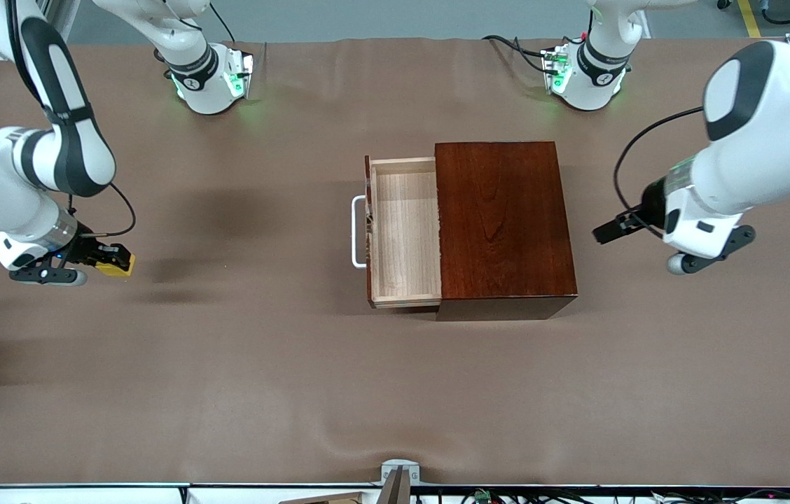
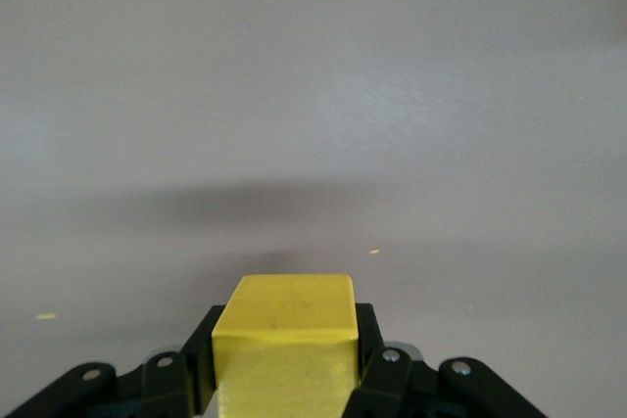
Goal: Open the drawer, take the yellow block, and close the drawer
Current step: 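Set down the block with the right gripper while the left gripper reaches the drawer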
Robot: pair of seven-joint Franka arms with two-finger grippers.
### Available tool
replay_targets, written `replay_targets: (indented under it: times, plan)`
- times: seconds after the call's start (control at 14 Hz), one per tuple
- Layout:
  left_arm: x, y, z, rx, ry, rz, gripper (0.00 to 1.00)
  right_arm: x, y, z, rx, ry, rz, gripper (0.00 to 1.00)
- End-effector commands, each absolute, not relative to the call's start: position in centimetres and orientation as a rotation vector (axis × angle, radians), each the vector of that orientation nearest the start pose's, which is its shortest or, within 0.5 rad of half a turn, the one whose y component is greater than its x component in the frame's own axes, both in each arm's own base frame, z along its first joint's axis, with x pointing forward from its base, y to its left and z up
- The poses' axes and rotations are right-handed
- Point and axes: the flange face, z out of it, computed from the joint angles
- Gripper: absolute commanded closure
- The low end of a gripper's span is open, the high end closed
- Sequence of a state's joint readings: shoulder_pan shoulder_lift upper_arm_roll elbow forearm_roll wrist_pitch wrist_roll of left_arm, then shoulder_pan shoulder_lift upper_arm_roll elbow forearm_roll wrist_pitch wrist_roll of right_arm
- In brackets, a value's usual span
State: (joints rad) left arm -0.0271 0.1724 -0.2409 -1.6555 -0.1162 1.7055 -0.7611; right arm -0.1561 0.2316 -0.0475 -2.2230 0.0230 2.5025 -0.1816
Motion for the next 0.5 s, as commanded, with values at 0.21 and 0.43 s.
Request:
replay_targets:
  times: [0.21,0.43]
  plan:
    - [57.5,-24.0,46.9,-2.911,-1.091,0.293,0.00,52.2,-18.3,21.2,-3.144,0.041,-0.017,1.00]
    - [60.1,-26.8,46.7,-2.849,-1.318,0.293,0.00,51.0,-20.8,20.9,-3.138,-0.002,0.010,1.00]
